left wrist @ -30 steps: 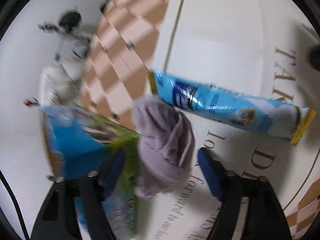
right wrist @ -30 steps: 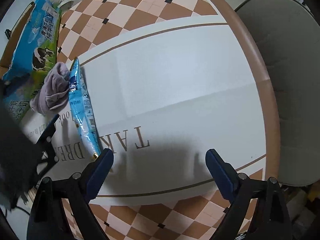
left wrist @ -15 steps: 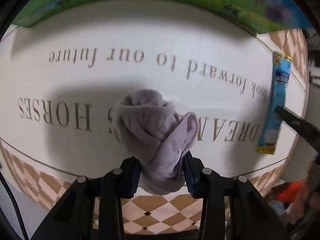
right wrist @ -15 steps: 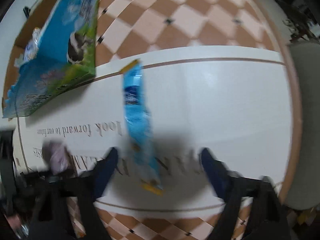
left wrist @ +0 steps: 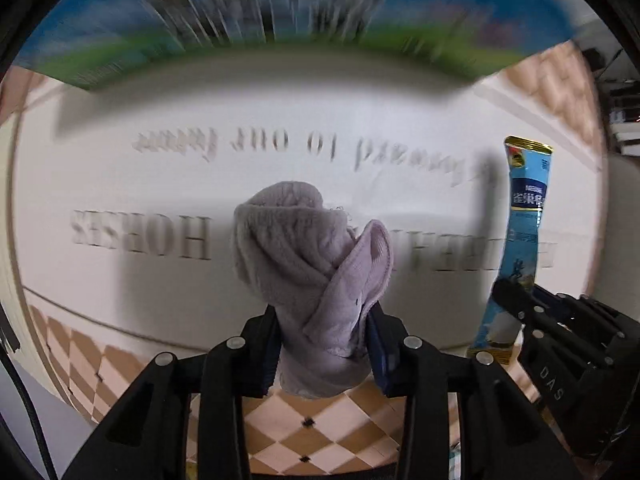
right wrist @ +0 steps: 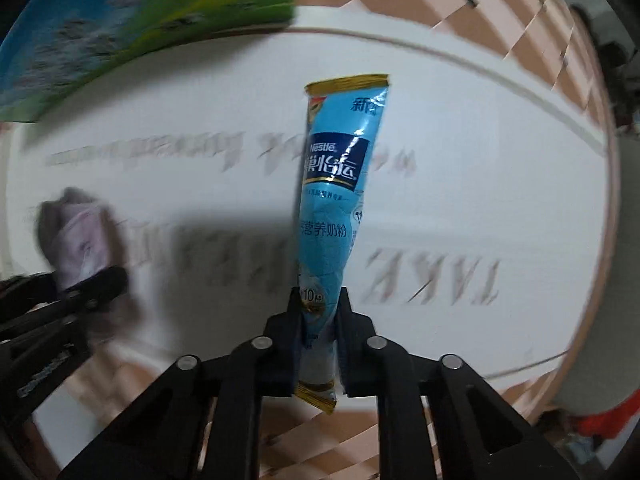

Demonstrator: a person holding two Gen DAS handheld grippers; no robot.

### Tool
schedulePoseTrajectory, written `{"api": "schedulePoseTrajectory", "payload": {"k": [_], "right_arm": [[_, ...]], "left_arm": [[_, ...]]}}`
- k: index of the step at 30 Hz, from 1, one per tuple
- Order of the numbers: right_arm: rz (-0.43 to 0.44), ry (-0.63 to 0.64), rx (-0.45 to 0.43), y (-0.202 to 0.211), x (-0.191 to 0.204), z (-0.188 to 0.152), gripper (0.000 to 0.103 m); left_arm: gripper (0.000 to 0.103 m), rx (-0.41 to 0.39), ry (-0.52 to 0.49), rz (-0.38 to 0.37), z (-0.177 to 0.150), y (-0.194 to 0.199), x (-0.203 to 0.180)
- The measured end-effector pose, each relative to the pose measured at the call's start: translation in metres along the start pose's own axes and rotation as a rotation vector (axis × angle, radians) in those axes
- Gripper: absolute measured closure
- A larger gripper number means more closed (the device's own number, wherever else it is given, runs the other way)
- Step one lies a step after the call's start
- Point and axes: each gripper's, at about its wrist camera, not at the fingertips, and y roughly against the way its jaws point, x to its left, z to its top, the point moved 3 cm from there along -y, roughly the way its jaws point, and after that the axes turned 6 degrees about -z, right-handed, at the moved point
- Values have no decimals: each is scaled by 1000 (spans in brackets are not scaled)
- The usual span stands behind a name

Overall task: Organize soft objects
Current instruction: 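Place cloth in box with left gripper while right places drink tube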

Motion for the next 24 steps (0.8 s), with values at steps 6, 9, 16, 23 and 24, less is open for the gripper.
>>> {"api": "schedulePoseTrajectory", "payload": {"k": [6, 9, 16, 23, 24], "right_arm": [[107, 17, -249, 131, -4, -2, 89], [135, 33, -363, 203, -3, 35, 89], [153, 15, -355, 228, 8, 149, 89], [-61, 72, -186, 152, 47, 244, 15], [-62, 64, -191, 148, 52, 245, 15]], "left_arm": [[69, -215, -47, -73, 37, 130, -14], [69, -297, -47, -55, 78, 173, -3], [60, -231, 25, -25, 179, 162, 58], [52, -46, 176, -4, 224, 108, 112], [52, -54, 151, 42, 224, 110, 110]]}}
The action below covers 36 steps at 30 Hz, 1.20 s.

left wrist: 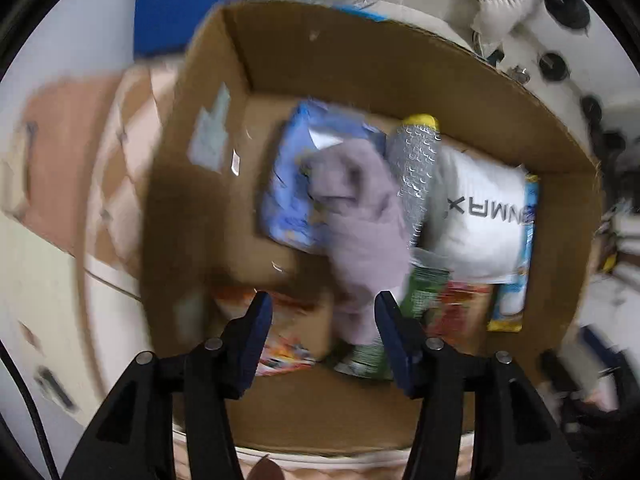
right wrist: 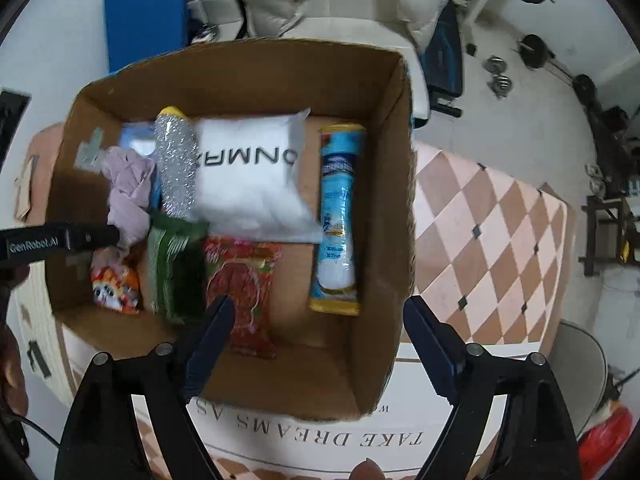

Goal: Organize soft objects

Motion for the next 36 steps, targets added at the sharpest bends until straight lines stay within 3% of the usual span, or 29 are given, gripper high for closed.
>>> {"api": "schedulePoseTrajectory", "payload": {"k": [4, 7, 9, 10, 11, 13, 20, 27, 31, 36], "right_arm": [[-11, 6, -8, 2, -1, 4, 12], [-12, -12, -17, 3, -4, 5, 1], [-1, -16, -8, 3, -4, -2, 0], [3, -17, -3, 2, -3, -5, 0], [7, -14, 2, 0, -3, -7, 0], [21, -12, 13, -4, 0, -12, 0], [8, -49, -16, 2, 4, -32, 0], [-39, -95, -45, 14, -2, -55, 0], [-20, -109, -86, 33, -4, -72, 0], [-12, -144, -223, 91, -15, -107, 0]], "left_arm": [[50, -21, -43, 18, -9, 10, -9], [48, -57, -90, 47, -19, 24, -19], [47, -80, -103, 53, -20, 32, -24], [39, -89, -105, 58, -21, 33, -25], [19, -108, -116, 69, -23, 37, -25], [1, -136, -132, 97, -24, 39, -24], [1, -206, -145, 84, -41, 46, -17], [1, -223, -151, 62, -66, 52, -6], [1, -290, -179, 69, -88, 74, -12], [1, -436, -195, 124, -144, 123, -22]]}}
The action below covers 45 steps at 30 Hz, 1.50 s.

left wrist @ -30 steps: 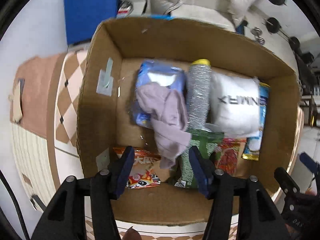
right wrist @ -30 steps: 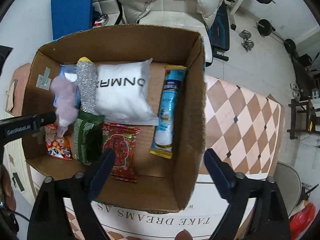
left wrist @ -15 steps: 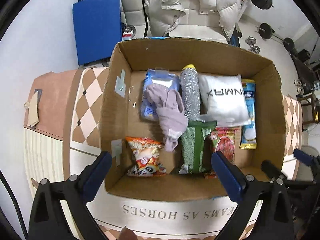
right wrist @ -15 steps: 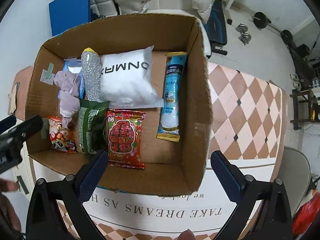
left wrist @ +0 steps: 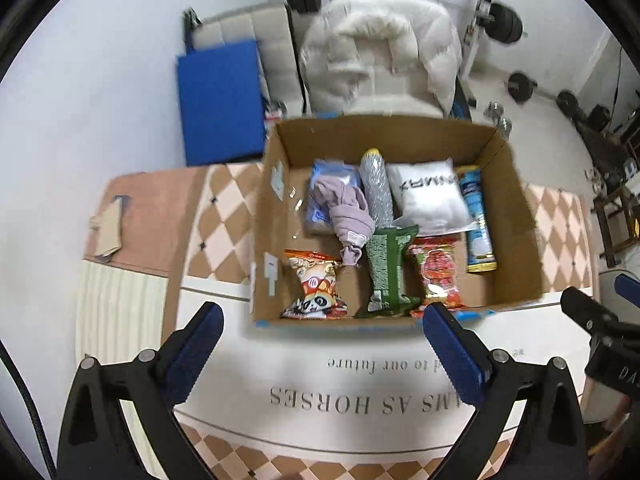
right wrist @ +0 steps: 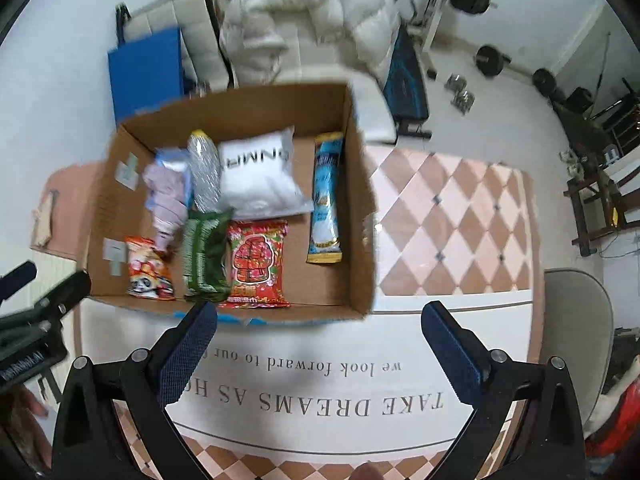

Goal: Organize soft objects

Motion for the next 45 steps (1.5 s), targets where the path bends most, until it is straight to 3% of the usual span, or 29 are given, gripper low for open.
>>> {"api": "schedulePoseTrajectory", "payload": {"k": [6, 15, 24, 33, 38, 45], "right_arm": [[-25, -23, -119, 76, -16, -38, 0], [-32, -19, -279, 189, -22, -105, 0], [-34, -35, -413, 279, -27, -145, 0], [-9, -23, -424, 309, -17, -175, 0], [-12, -25, -418, 311, -17, -179, 0], [-110, -18, -453, 303, -13, -166, 0]], "left_arm": [[1, -120, -25, 13, -31, 75, -13], [1, -254, -53, -37, -54, 166, -15], [1, -333, -64, -68, -77, 235, -15], [1, -344, -59, -99, -100, 257, -14], [1, -358, -56, -78, -100, 255, -14], [0, -368, -34, -84, -90, 237, -8]]}}
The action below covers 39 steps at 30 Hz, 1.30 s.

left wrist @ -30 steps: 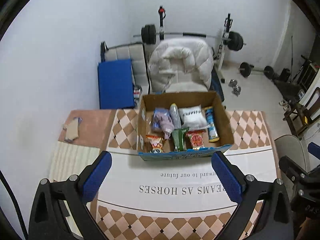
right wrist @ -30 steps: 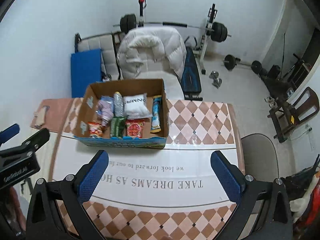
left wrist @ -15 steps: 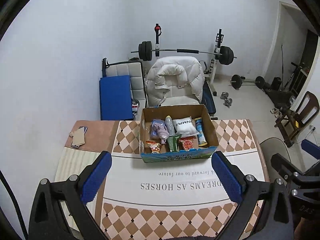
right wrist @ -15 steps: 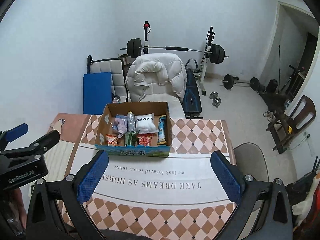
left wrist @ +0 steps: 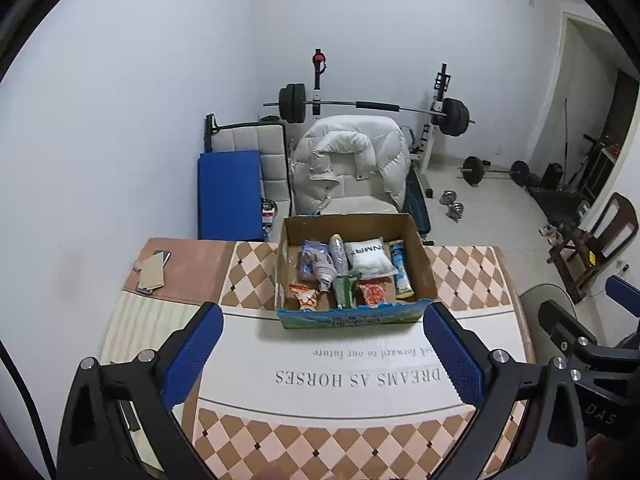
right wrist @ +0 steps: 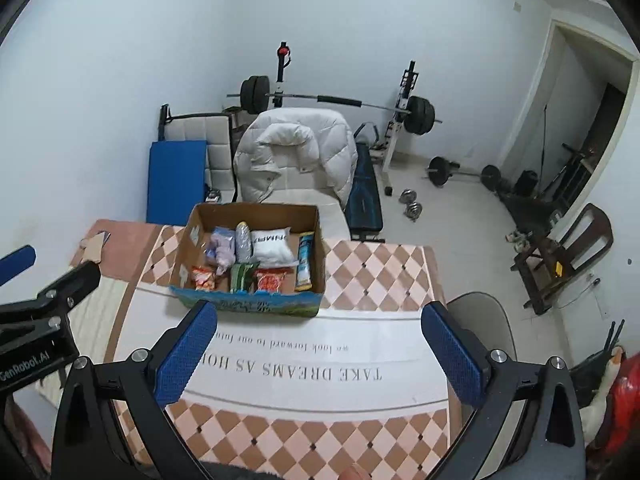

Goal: Organize soft objects

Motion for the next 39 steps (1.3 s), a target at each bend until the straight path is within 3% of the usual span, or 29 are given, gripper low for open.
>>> {"api": "schedulePoseTrajectory", "payload": {"k": [6, 19, 39], "right_arm": [[-3, -7, 13, -21, 2, 11, 0], [-20, -25, 34, -52, -6, 20, 0], [-1, -9, 4, -39, -7, 25, 0]], "left_arm": [[0, -13, 5, 44, 5, -15, 6], [0, 32, 4, 60, 3, -37, 8], [0, 37, 15, 53, 5, -37, 4]]}}
